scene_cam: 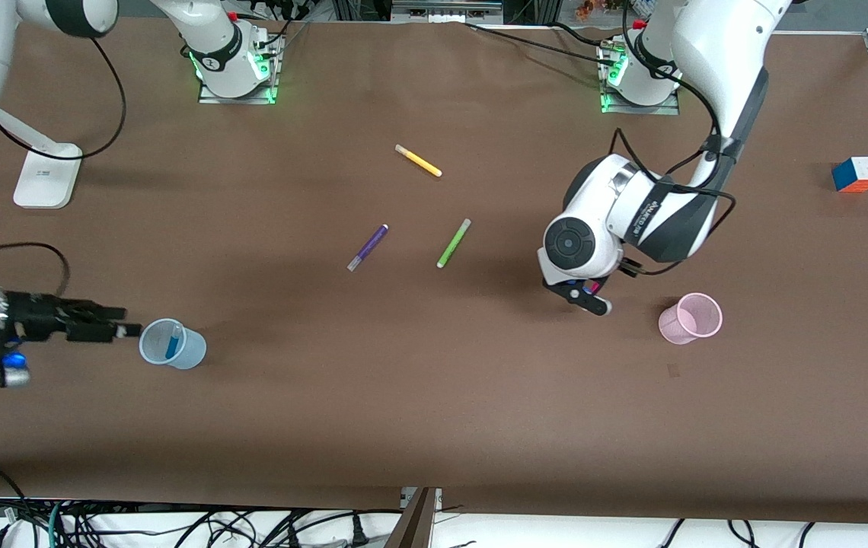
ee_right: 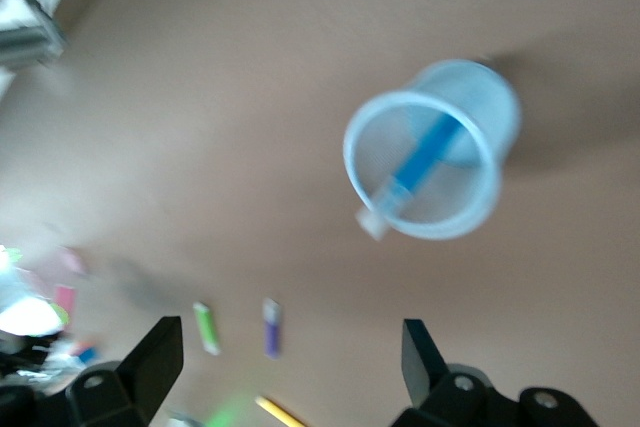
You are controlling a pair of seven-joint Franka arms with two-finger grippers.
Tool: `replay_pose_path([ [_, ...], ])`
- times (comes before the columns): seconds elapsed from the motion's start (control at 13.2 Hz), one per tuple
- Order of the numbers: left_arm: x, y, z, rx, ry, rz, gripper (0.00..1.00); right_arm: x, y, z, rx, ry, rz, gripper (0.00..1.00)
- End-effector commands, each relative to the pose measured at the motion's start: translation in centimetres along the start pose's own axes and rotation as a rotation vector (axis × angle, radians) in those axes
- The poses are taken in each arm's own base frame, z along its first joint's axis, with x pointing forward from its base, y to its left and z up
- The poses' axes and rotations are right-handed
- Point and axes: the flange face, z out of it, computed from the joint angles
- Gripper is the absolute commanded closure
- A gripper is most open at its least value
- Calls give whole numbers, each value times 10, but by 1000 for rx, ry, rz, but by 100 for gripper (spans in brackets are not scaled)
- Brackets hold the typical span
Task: Place pink and blue markers in matching cups
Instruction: 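Carry the pink marker over the pink cup while the right gripper withdraws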
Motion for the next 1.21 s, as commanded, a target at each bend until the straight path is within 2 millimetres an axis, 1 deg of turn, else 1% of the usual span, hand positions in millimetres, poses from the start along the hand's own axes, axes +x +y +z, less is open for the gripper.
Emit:
replay_pose_path([
  [0.0,-13,-36,5,84,-92,108,89,-65,-37,-47,-186,-43,-35,4],
  [0.08,-17,-42,8,130,-138,129,89,-85,-47,-60,-276,-52,-40,4],
  [0.23,-26,-58,12,238,-231,162,90,-125,-67,-74,-407,-74,-59,3],
  [0.3,-27,-65,14,276,-258,205,91,-143,-76,-80,-451,-67,-75,3],
  [0.38,-28,-75,14,311,-278,245,91,-159,-81,-88,-479,-60,-81,3],
  [0.45,-28,-86,15,350,-302,282,90,-172,-91,-93,-513,-53,-97,3],
  [0.53,-28,-98,20,383,-325,323,90,-183,-98,-99,-551,-44,-105,3],
  [0.6,-26,-111,35,372,-352,347,90,-192,-110,-98,-575,-36,-127,2],
  [0.68,-20,-115,44,404,-371,365,90,-194,-118,-93,-598,-32,-125,2],
  [0.83,-12,-124,60,471,-424,402,90,-195,-124,-89,-607,-18,-105,1],
  [0.91,-8,-122,66,472,-433,418,90,-196,-128,-87,-609,-14,-114,1],
  [0.98,-3,-115,69,476,-435,428,90,-196,-129,-86,-609,-11,-117,1],
  [1.06,-3,-114,68,477,-434,429,87,-196,-129,-86,-609,-11,-118,1],
  [1.13,-3,-115,68,479,-431,421,37,-196,-130,-87,-609,-10,-119,1],
])
